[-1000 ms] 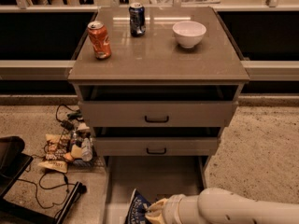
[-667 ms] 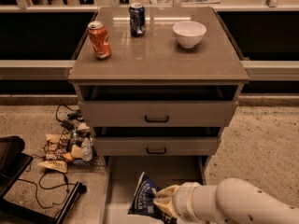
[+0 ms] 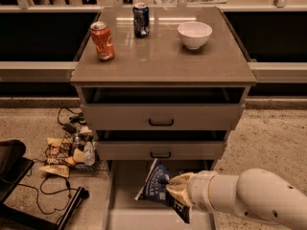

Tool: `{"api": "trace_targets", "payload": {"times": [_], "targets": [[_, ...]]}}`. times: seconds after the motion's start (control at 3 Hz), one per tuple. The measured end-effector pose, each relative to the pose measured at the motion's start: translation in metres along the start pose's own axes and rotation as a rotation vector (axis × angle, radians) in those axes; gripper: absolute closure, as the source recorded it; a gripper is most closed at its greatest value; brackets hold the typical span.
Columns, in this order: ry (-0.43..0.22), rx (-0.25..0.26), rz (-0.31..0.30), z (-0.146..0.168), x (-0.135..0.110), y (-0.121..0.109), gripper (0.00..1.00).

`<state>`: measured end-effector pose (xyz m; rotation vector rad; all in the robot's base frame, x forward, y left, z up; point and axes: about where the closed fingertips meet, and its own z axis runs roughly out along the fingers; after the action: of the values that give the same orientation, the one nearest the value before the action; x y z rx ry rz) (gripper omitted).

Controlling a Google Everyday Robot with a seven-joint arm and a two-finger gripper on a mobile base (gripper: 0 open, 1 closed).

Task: Pick blue chip bag from bottom drawer and place on counter

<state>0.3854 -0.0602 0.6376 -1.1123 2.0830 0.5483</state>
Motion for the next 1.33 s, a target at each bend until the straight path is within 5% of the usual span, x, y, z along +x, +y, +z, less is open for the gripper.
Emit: {"api": "trace_targets", "payload": {"times": [0.33,0.67,1.33], "targets": [[-0.012,0.023,0.012,-0.012,-0.025,-0.010,1.00],[-0.033,0.079,0.046,-0.045,-0.078,-0.031,1.00],[-0.111,0.253,0.135,-0.131,-0.185,-0.091,1.00]]}}
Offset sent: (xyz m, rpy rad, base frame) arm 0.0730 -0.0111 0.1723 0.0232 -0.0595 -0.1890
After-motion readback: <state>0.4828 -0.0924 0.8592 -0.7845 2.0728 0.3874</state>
